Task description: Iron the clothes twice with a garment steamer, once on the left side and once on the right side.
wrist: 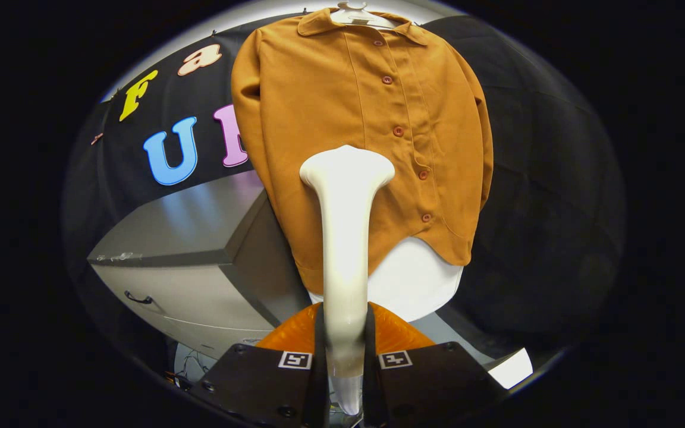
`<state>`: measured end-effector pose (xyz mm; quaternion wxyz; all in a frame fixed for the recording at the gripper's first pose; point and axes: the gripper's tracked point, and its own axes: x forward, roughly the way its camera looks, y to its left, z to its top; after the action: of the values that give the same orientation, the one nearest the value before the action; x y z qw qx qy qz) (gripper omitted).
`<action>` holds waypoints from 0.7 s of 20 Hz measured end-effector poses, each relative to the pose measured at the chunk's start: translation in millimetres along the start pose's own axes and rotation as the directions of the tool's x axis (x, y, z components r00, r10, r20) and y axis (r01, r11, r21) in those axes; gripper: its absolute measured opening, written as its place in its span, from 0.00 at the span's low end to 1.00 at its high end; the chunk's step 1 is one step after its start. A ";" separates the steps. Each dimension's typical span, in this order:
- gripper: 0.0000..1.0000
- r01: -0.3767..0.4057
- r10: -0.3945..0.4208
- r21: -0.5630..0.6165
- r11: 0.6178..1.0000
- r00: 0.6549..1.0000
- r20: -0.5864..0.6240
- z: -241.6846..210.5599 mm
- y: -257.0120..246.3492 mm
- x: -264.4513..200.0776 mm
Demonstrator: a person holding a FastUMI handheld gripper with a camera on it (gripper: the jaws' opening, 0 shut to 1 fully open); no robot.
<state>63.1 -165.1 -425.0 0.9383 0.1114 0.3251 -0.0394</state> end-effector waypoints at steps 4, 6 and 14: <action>0.26 -0.018 0.018 0.004 1.000 1.000 0.014 -2.6 1.8 -25.7; 0.26 -0.029 0.029 0.004 1.000 0.999 0.040 7.9 2.2 -39.3; 0.25 -0.044 0.052 -0.034 0.998 0.964 0.262 108.3 4.6 -104.2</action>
<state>47.0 -185.9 -276.9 0.9752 0.1000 0.1955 -0.0266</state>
